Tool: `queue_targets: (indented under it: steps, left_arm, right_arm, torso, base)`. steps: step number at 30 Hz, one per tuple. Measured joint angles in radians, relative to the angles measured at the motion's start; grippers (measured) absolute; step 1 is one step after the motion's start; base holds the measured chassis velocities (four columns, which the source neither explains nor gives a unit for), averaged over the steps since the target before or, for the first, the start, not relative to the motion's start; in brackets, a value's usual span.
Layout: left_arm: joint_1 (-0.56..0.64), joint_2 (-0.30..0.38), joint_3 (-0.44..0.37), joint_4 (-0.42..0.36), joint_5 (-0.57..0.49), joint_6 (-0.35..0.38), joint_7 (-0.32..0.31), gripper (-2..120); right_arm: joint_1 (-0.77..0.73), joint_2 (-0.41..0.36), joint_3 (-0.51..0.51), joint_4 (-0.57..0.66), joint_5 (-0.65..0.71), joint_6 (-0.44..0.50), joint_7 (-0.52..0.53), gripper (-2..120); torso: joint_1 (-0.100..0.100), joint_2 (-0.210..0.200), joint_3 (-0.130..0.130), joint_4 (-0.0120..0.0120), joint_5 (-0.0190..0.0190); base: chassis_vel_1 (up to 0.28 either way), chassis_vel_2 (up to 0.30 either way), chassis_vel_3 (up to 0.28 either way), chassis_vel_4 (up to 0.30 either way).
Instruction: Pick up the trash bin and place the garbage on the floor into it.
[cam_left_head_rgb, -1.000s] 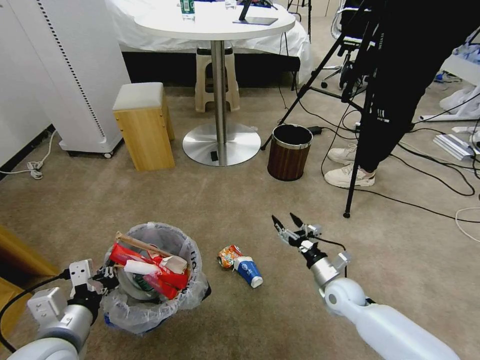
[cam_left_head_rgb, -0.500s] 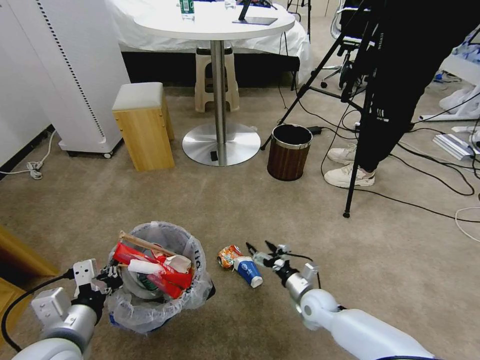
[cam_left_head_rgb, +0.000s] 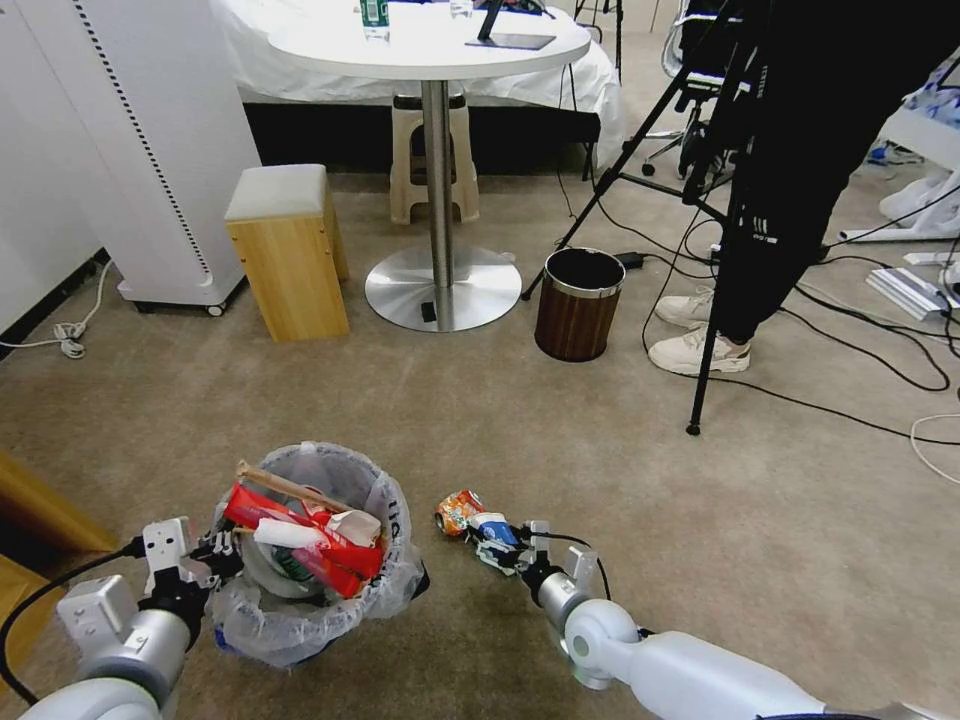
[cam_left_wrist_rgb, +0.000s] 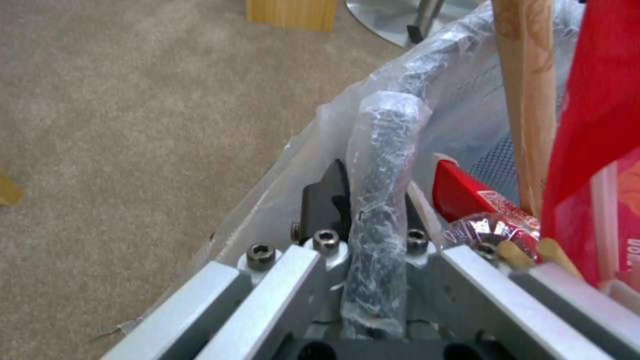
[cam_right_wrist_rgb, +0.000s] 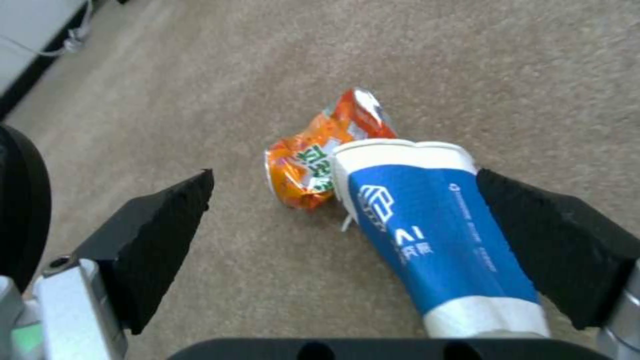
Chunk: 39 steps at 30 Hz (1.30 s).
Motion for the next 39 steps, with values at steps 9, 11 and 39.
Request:
queue_targets:
  steps: [9,11,39]
  left_arm:
    - [-0.006,0.002,0.005,0.004,0.001,-0.009,0.001,1]
    - [-0.002,0.002,0.005,0.004,0.002,-0.012,0.002,1]
    - [-0.006,-0.007,0.011,0.025,0.031,-0.041,0.021,1]
  right_arm:
    - [-0.004,-0.005,-0.001,0.025,-0.078,-0.123,0.206,99]
    - [0.004,0.004,-0.009,0.025,-0.078,-0.171,0.248,100]
    - [0.067,0.041,-0.042,-0.045,-0.176,-0.319,0.322,82]
  torso:
    - [0.000,0.000,0.000,0.0000,0.0002]
    - [0.000,0.000,0.000,0.0003,-0.0001]
    - [0.000,0.000,0.000,0.0003,0.0000]
  base:
    - [0.000,0.000,0.000,0.000]
    - [0.000,0.000,0.000,0.000]
    - [0.000,0.000,0.000,0.000]
